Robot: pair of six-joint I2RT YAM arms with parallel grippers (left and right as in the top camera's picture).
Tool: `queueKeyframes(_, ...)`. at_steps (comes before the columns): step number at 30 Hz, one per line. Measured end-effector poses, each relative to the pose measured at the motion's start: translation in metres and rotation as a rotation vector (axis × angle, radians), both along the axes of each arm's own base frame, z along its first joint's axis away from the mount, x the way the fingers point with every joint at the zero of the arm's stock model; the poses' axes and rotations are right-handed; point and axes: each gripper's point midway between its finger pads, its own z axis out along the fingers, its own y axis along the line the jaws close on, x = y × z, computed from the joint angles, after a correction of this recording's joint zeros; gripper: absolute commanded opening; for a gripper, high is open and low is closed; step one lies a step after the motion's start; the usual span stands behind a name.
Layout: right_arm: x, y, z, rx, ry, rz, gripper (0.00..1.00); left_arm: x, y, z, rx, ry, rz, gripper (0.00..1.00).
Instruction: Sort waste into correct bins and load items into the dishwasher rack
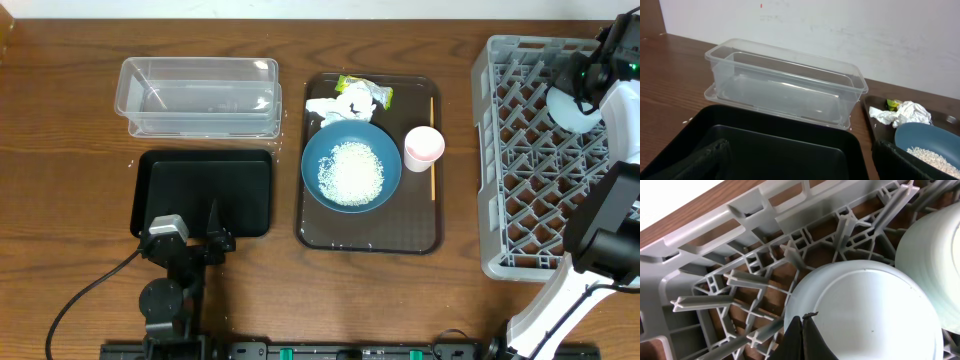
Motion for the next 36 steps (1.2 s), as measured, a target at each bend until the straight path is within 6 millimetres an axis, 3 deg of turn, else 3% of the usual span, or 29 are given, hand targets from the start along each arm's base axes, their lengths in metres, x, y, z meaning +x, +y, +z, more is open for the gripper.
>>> queueKeyframes(13,-0.006,-0.002,-0.011,-0.004,0.044,-0.013,0.01,0.000,0.000,0.000,0.000,0.000,0.000,0.92)
queueKeyframes(17,-0.003,0.003,-0.008,0.016,0.025,0.005,0.02,0.000,0.000,0.000,0.000,0.000,0.000,0.92)
queueKeyframes(21,0.001,0.018,0.013,0.073,-0.033,0.057,0.13,0.000,0.000,0.000,0.000,0.000,0.000,0.92)
queueKeyframes(22,0.002,0.023,0.021,0.093,-0.055,0.078,0.28,0.000,0.000,0.000,0.000,0.000,0.000,0.92)
queueKeyframes(23,0.003,0.032,0.033,0.125,-0.086,0.107,0.59,0.000,0.000,0.000,0.000,0.000,0.000,0.92)
queueKeyframes(24,0.004,0.042,0.046,0.161,-0.122,0.142,0.78,0.000,0.000,0.000,0.000,0.000,0.000,0.92)
queueKeyframes(25,0.005,0.051,0.058,0.193,-0.152,0.179,0.85,0.000,0.000,0.000,0.000,0.000,0.000,0.92)
queueKeyframes(30,0.003,0.107,0.110,0.378,-0.296,0.407,0.89,0.000,0.000,0.000,0.000,0.000,0.000,0.92)
queueKeyframes(36,-0.011,0.191,0.113,0.521,-0.252,0.626,0.89,0.000,0.000,0.000,0.000,0.000,0.000,0.92)
